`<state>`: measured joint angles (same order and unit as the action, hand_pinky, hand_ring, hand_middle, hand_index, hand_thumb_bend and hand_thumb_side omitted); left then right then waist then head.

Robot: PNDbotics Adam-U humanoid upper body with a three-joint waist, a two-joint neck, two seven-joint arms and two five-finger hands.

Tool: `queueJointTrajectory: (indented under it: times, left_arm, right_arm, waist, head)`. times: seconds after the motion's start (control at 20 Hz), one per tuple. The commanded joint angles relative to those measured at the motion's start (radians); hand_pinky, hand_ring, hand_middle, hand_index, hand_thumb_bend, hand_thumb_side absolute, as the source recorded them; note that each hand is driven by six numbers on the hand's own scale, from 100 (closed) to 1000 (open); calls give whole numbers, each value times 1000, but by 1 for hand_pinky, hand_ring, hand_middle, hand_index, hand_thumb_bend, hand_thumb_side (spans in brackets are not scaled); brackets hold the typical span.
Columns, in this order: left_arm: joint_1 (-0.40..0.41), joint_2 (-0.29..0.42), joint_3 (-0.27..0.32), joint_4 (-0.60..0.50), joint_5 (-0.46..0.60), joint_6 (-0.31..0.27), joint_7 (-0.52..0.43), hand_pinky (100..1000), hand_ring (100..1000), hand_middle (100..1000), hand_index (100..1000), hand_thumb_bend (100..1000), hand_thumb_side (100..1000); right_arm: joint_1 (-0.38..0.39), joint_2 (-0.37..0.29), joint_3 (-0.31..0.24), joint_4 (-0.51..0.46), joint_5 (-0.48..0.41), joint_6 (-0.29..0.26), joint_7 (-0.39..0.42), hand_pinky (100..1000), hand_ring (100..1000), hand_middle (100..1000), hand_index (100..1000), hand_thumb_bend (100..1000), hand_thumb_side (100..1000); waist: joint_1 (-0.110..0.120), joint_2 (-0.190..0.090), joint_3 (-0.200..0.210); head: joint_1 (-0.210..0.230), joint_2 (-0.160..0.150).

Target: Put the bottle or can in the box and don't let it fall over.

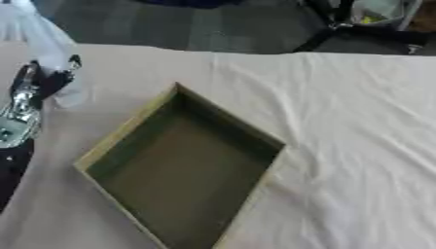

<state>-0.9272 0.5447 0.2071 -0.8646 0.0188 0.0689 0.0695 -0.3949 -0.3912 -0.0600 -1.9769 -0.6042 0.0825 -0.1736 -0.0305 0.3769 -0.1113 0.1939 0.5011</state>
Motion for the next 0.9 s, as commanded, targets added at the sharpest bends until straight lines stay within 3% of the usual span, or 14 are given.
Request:
queueJointTrajectory:
  times: [0.05, 0.2, 0.4, 0.6, 0.9]
  left_arm:
    - [-15, 19, -12, -22, 30, -2, -39, 1000, 593, 478, 189, 100, 603]
    - [-16, 20, -17, -36, 38, -29, -98, 1000, 587, 452, 170, 100, 663]
    - [-17, 22, -16, -95, 42, -82, -156, 981, 578, 418, 148, 100, 672]
    - [-22, 18, -35, -259, 93, -91, -187, 963, 577, 409, 145, 100, 672]
    - [27, 12, -138, -576, 250, -53, -259, 992, 578, 401, 147, 100, 672]
  right_arm:
    - [-8, -18, -4, -23, -1, 4, -3, 1000, 1000, 891, 1000, 100, 536]
    - [-7, -21, -5, -23, -5, 6, -6, 1000, 1000, 893, 1000, 100, 537]
    - [-6, -27, -6, -23, -10, 9, -8, 1000, 1000, 892, 1000, 100, 535]
    - [-2, -33, -8, -23, -12, 8, -8, 1000, 1000, 891, 1000, 100, 533]
    - [2, -44, -13, -23, -17, 5, -14, 1000, 1000, 891, 1000, 100, 534]
  waist:
    - [2, -24, -2]
    - [5, -30, -1]
    - [9, -37, 3]
    - [13, -44, 10]
    - [21, -53, 21]
  head:
    - [-7, 6]
    - [-11, 10]
    - [-23, 13]
    - [-38, 16]
    - [-71, 22]
